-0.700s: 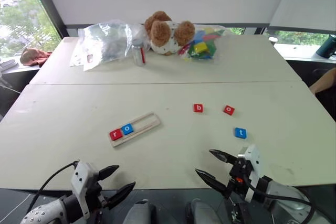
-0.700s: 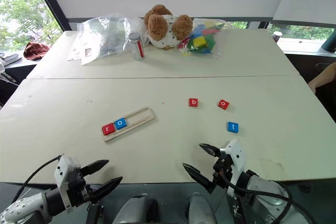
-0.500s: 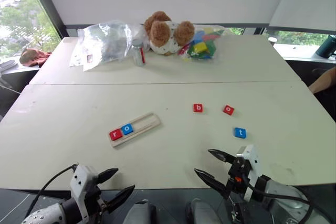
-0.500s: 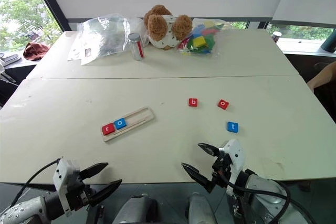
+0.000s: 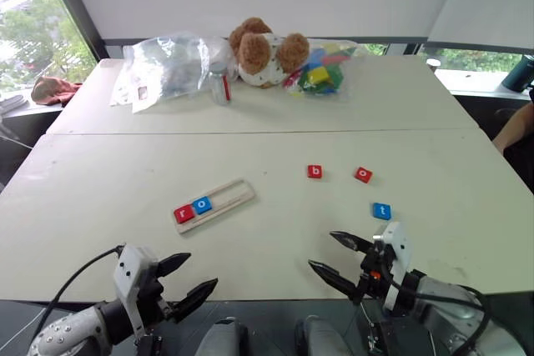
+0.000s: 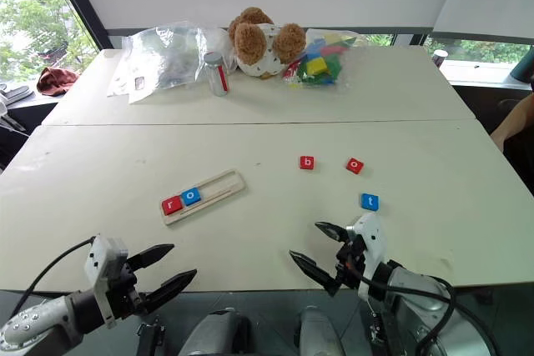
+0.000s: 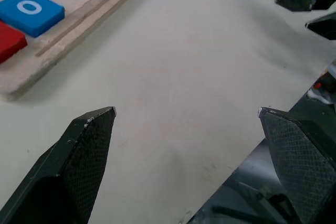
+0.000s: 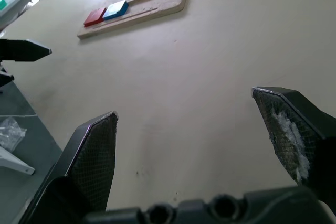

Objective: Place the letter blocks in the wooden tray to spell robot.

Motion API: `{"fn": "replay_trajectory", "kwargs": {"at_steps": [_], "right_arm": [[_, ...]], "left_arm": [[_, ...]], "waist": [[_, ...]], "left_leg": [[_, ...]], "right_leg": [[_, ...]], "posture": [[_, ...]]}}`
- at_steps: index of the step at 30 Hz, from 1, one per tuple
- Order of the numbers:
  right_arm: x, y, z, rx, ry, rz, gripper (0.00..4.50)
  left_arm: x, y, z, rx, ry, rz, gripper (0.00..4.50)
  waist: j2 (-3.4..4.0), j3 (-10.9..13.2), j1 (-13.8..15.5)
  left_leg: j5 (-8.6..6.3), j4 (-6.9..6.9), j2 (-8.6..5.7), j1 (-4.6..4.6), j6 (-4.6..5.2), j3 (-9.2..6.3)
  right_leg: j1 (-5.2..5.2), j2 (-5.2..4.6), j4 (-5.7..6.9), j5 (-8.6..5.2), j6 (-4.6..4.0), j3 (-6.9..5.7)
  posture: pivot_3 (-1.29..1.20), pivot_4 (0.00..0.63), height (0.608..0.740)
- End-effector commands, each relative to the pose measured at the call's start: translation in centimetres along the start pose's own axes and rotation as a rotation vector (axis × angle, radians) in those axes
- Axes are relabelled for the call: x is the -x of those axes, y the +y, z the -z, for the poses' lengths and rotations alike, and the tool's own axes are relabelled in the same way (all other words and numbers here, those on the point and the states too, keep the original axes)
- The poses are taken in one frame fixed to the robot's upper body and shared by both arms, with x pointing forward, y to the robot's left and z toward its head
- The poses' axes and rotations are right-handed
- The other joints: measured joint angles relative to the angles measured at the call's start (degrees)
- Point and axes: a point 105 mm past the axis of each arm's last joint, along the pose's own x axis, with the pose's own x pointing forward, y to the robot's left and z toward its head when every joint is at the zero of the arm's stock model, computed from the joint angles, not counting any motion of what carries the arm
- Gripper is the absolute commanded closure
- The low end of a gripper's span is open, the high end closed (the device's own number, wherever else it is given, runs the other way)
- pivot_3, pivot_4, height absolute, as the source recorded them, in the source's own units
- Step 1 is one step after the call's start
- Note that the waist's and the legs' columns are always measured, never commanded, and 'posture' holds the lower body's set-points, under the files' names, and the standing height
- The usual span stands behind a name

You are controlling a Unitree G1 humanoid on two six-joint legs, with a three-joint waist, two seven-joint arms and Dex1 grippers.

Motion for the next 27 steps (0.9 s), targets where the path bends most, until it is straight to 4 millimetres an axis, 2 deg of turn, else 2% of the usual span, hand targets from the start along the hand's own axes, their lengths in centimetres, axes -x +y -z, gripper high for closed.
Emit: {"fn": "replay_trajectory", "kwargs": {"at_steps": [1,4,7,9,11,15,18,23,27], "right_arm": [[-0.2,-0.2,-1.7,-0.013,-0.059,-0.003,0.05],[-0.7,-0.7,-2.5,0.033,-0.046,-0.038,0.05],[-2.0,-0.5,-3.9,0.109,-0.017,-0.108,0.05],[-3.2,-0.1,-4.8,0.156,0.027,-0.168,0.05],[-4.0,0.3,-4.9,0.218,0.105,-0.222,0.05],[-4.3,0.0,-4.6,0.282,0.211,-0.256,0.05],[-4.3,-0.6,-4.6,0.303,0.238,-0.250,0.05],[-3.3,0.4,-3.9,0.312,0.286,-0.295,0.05],[-3.0,0.5,-3.7,0.301,0.289,-0.279,0.05]], "left_arm": [[0.8,0.7,-2.5,-0.018,-0.046,-0.008,0.00],[2.0,3.4,-5.1,-0.061,-0.055,-0.029,0.00],[3.7,8.0,-7.3,-0.178,-0.027,-0.135,0.00],[4.4,9.9,-7.9,-0.260,0.020,-0.132,0.00],[4.4,11.1,-8.0,-0.316,0.056,-0.093,0.00],[3.5,12.1,-7.4,-0.410,0.104,0.014,0.00],[2.2,12.1,-6.6,-0.444,0.105,0.082,0.00],[-0.3,11.4,-4.4,-0.452,0.068,0.134,0.00],[-1.7,11.4,-3.8,-0.460,0.028,0.133,0.00]], "waist": [[0.00,0.01,0.08],[0.01,0.03,0.26],[0.09,0.05,0.05],[0.03,0.08,-0.58],[0.05,0.09,-1.03],[0.05,0.09,-0.93],[0.00,0.07,-1.15],[0.00,0.07,-1.17],[-0.01,0.07,-1.14]], "left_leg": [[0.00,0.00,0.00,0.00,0.00,0.00],[0.01,0.00,0.00,0.00,0.00,-0.04],[0.02,0.08,-0.03,0.05,-0.01,-0.02],[0.02,0.08,-0.04,0.06,-0.01,0.01],[0.03,0.05,-0.03,-0.01,-0.01,0.02],[0.03,-0.10,-0.03,-0.22,-0.02,0.00],[0.07,0.05,-0.06,-0.86,-0.08,0.00],[0.06,0.06,-0.11,-0.93,-0.07,0.03],[0.06,0.06,-0.08,-0.92,-0.08,0.02]], "right_leg": [[-0.01,0.00,0.00,0.00,0.00,0.00],[-0.01,0.00,0.04,0.00,0.00,-0.05],[0.03,0.02,0.08,0.02,-0.03,-0.05],[0.00,0.08,0.10,0.02,-0.03,-0.04],[-0.13,0.14,0.13,0.04,-0.05,-0.02],[-0.33,0.09,0.09,0.12,0.13,-0.05],[-0.87,0.05,0.08,0.17,0.21,-0.04],[-0.94,-0.03,0.10,0.18,0.22,-0.03],[-0.99,-0.03,0.19,0.19,0.23,-0.03]], "posture": [[0.00,0.150,0.740],[0.00,0.150,0.740],[0.00,0.150,0.740],[0.00,0.150,0.740],[0.00,0.150,0.740],[0.00,0.150,0.740],[0.00,0.150,0.740],[0.00,0.150,0.740],[0.00,0.150,0.740]]}}
